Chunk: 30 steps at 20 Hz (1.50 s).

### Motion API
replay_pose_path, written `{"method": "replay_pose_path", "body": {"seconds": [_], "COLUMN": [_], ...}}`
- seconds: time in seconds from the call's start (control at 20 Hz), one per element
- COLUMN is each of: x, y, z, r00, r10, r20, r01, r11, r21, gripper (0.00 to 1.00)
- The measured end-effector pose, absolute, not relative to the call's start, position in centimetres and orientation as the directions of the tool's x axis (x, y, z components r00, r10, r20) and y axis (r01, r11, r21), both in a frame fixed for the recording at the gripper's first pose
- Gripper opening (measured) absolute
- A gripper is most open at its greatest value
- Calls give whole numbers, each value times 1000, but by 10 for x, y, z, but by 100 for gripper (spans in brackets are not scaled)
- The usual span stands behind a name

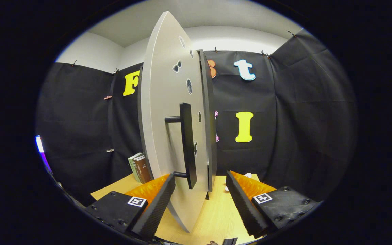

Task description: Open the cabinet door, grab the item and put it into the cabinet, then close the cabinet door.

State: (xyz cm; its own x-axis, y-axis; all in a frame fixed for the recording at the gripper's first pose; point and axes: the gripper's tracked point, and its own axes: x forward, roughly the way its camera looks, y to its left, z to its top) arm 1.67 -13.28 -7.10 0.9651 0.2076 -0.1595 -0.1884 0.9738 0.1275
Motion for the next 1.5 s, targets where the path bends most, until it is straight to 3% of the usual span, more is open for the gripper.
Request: {"method": "replay_pose_path", "body": {"seconds": [0.35, 0.75, 1.05, 1.5], "x": [18, 62, 88, 85], "y": [-83, 35, 120, 78], "z": [-72, -92, -88, -92], "r00": [969, 962, 954, 987], "r10": [179, 191, 261, 47], "r20": [-171, -195, -147, -155], "r01": [-160, -192, -253, -47], "r11": [980, 981, 965, 999], "r21": [121, 13, 71, 1], "gripper": [98, 98, 98, 98]}}
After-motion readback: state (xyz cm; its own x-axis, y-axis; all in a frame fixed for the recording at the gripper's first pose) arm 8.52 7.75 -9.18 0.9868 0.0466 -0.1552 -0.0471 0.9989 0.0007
